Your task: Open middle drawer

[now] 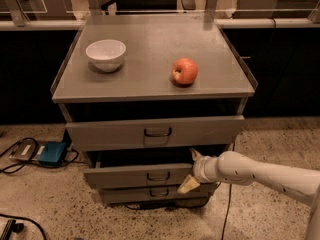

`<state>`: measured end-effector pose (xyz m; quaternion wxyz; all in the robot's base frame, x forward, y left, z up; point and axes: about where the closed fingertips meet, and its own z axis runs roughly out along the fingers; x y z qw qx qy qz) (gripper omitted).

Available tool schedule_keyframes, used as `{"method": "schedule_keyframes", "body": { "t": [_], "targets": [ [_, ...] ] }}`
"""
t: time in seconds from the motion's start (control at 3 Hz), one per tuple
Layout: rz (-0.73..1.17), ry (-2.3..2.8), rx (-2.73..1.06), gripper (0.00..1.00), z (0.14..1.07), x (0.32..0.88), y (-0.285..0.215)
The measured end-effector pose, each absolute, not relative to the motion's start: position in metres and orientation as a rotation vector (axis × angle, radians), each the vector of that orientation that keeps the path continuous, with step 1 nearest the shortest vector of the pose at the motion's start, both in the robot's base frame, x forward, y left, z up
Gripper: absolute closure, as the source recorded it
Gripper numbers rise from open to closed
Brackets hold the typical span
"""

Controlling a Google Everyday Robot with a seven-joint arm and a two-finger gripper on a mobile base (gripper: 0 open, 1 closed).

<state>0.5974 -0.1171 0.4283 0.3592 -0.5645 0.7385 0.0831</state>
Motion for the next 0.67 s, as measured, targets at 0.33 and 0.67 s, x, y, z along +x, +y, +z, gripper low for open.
{"method": "schedule_keyframes", "body": {
  "t": [0.33,0.67],
  "targets": [
    [0.236,1.885,-1.474,0.0,0.427,0.592,-0.116],
    [0.306,1.853,-1.514,0.03,0.417,0.553,-0.122]
  ]
}}
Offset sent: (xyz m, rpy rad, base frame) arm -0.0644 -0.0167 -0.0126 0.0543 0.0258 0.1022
